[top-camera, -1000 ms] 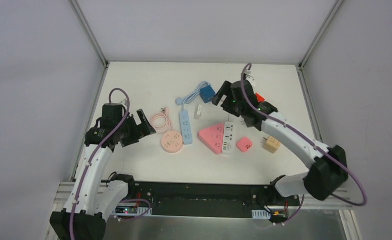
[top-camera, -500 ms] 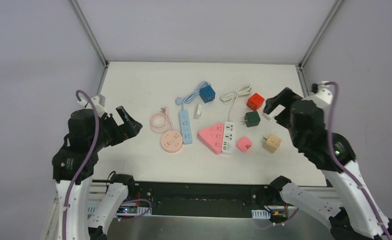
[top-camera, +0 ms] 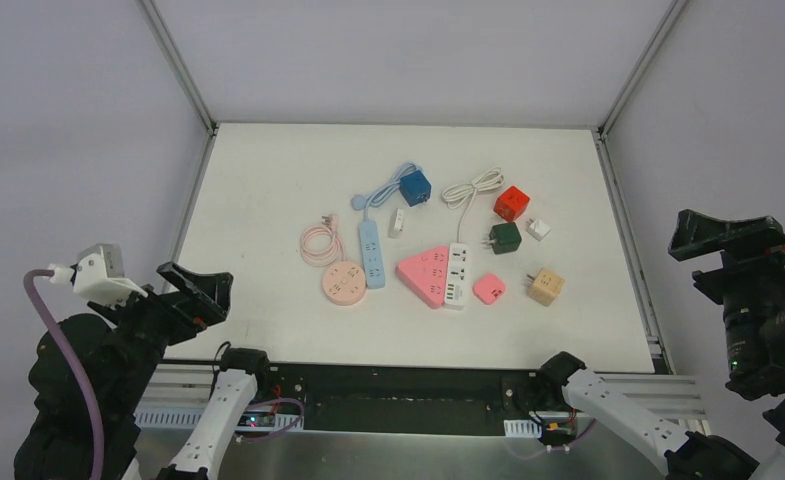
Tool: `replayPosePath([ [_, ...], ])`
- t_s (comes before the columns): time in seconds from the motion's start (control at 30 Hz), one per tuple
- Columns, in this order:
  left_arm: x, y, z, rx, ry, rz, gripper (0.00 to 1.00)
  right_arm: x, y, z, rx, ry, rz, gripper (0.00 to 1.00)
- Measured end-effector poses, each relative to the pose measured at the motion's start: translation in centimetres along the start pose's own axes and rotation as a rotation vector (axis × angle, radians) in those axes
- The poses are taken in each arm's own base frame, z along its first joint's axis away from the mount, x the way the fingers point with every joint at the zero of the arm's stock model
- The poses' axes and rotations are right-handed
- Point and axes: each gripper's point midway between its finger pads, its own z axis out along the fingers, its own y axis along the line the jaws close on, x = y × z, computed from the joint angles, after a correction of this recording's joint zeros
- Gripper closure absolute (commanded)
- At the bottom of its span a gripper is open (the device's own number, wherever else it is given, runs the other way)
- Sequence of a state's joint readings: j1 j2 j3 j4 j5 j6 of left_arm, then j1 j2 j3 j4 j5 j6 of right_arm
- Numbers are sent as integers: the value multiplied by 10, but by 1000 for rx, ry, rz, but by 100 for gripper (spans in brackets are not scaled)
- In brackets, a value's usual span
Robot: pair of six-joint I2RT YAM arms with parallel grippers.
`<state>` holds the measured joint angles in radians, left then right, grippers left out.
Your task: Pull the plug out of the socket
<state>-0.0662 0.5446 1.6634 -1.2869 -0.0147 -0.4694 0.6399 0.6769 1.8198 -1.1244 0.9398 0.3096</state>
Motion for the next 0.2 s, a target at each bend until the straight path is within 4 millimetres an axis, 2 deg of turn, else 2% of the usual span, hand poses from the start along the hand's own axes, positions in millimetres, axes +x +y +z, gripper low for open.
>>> replayPosePath([
  [0.2, 11, 11, -8, -38, 25, 3, 1, 2, -7, -1, 18, 4, -32, 0],
])
